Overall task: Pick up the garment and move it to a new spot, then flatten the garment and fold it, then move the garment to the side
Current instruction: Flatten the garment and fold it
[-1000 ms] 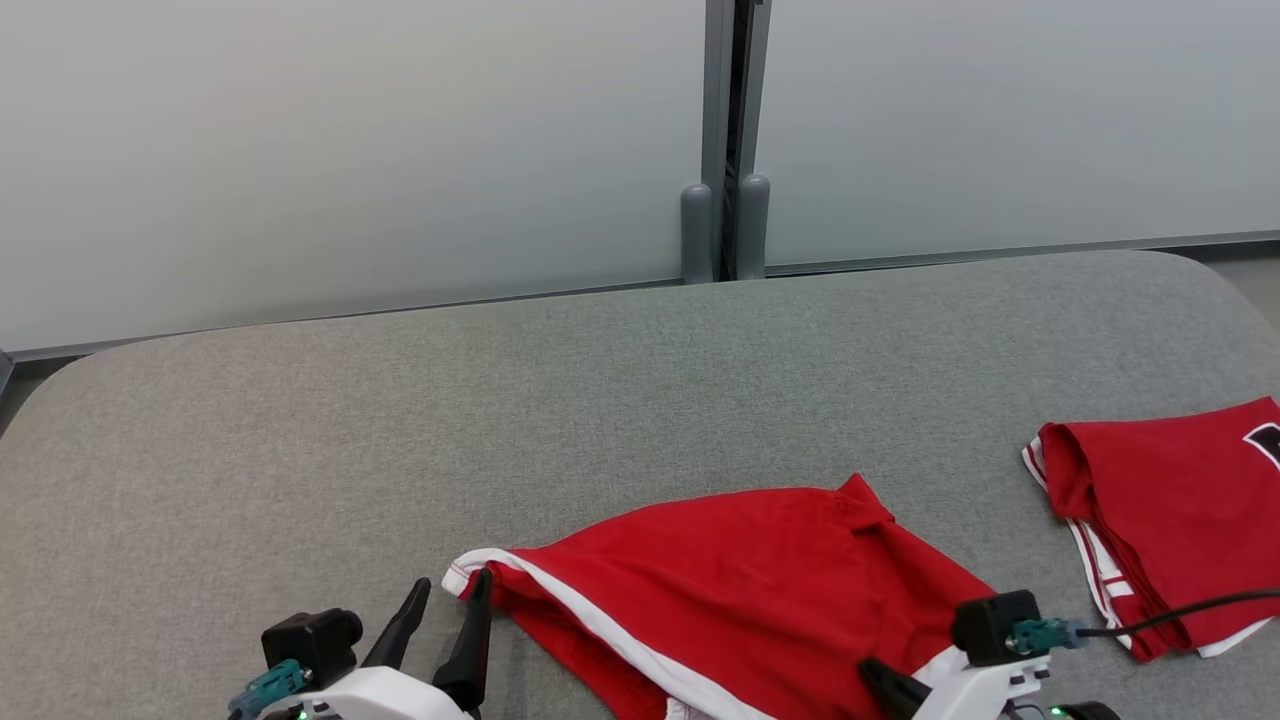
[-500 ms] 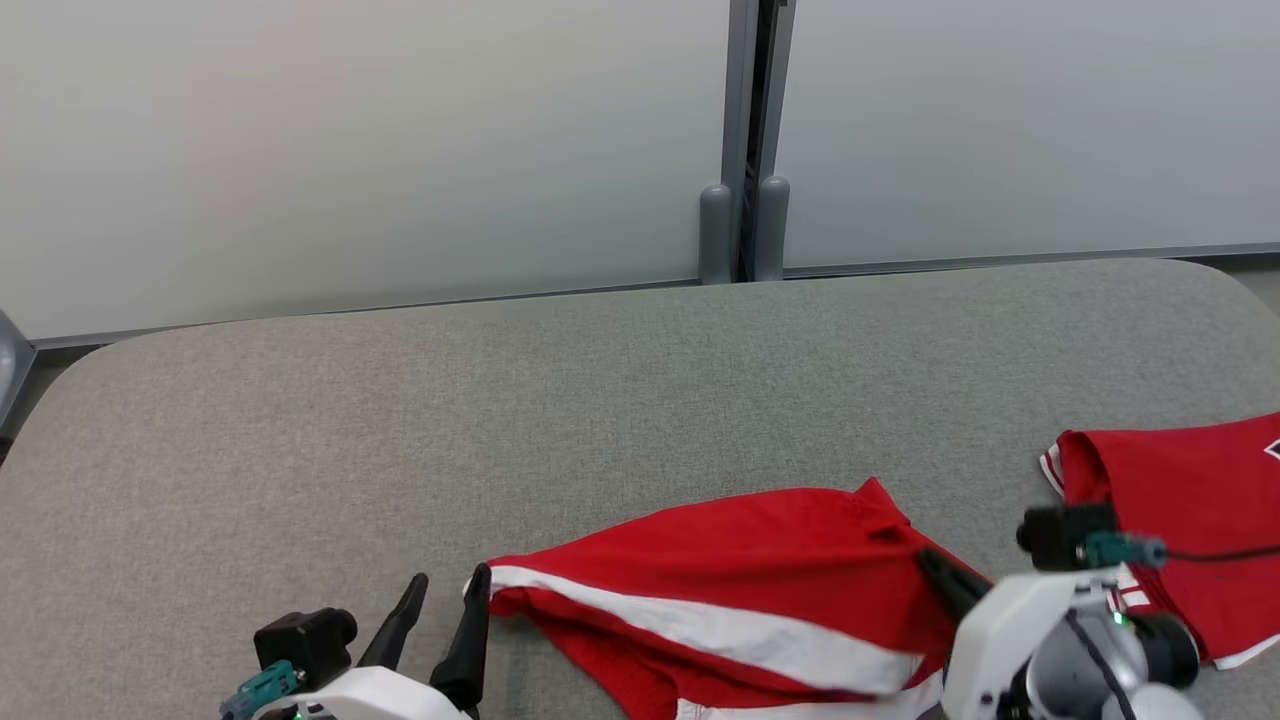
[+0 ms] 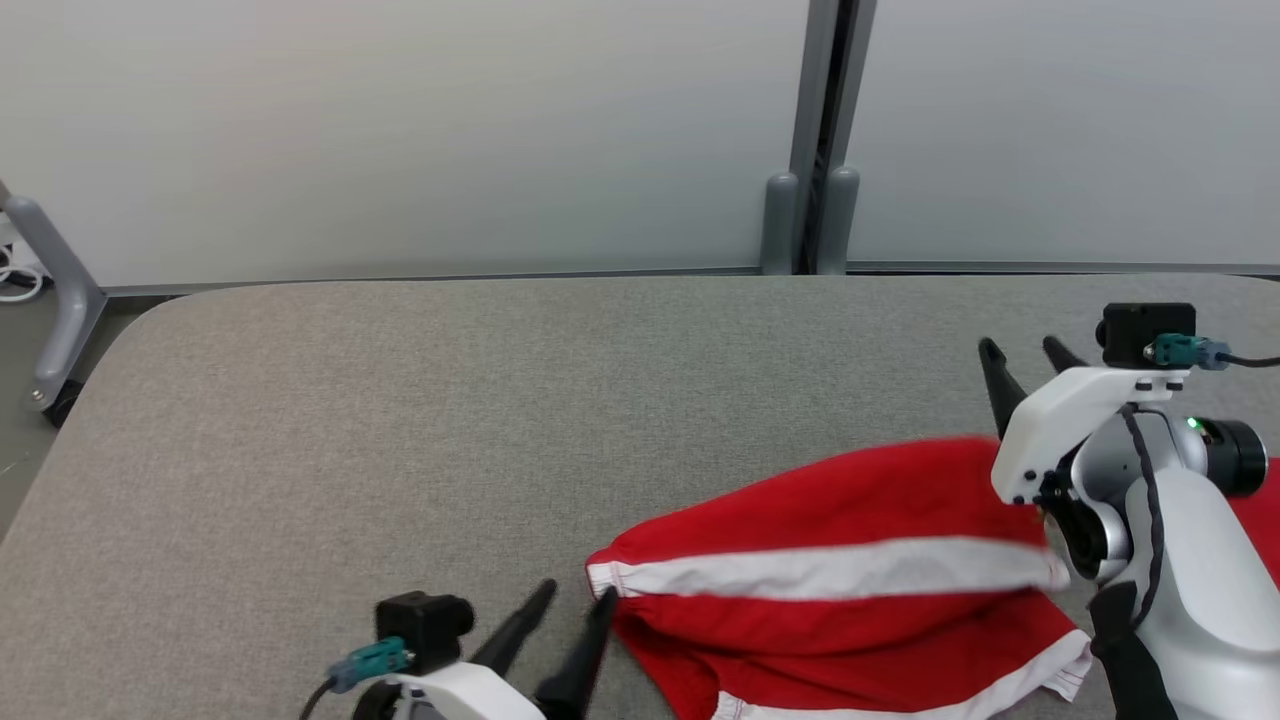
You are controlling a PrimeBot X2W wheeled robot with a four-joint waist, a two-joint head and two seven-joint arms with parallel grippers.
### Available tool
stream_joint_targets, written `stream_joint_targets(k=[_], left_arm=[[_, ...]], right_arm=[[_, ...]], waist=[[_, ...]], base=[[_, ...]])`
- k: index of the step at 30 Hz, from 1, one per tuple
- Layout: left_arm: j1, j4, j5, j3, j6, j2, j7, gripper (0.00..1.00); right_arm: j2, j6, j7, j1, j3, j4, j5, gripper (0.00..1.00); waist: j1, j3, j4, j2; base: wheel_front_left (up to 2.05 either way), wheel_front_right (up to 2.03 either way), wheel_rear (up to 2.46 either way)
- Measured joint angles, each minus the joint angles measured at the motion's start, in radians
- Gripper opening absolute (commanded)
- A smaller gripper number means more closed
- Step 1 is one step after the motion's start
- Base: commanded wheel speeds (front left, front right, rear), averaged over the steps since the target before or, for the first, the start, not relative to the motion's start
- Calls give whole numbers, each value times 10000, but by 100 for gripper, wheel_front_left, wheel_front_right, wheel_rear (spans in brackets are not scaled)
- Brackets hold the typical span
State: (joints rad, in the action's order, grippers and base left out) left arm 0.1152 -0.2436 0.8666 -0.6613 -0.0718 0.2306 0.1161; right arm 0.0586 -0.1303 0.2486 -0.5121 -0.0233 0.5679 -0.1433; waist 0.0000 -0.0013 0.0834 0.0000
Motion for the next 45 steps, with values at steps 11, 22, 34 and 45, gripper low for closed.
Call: stream_joint_targets(k=[11, 22, 34, 45], left_arm=[[45, -174, 153, -1515, 892, -132, -1875, 100], [536, -1722, -454, -2013, 558, -468, -2054, 56], [499, -1701, 138, -846, 295, 102, -1177, 0], [201, -1605, 403, -255, -184, 405, -786, 0]], right_arm=[[-111, -2, -1576, 597, 1225, -468, -1338, 100], [-102, -2, -617, 3697, 690, -4027, -1714, 100], [-98, -2, 222, 4971, 301, -5288, -1450, 100], [-23, -4, 3145, 6605, 1108, -6328, -314, 100]], waist=[[0, -58, -437, 0], [0, -17, -1693, 0], [0, -2, -1771, 0], [0, -25, -1323, 0]], base=[[0, 0, 0], [0, 0, 0], [0, 0, 0], [0, 0, 0]])
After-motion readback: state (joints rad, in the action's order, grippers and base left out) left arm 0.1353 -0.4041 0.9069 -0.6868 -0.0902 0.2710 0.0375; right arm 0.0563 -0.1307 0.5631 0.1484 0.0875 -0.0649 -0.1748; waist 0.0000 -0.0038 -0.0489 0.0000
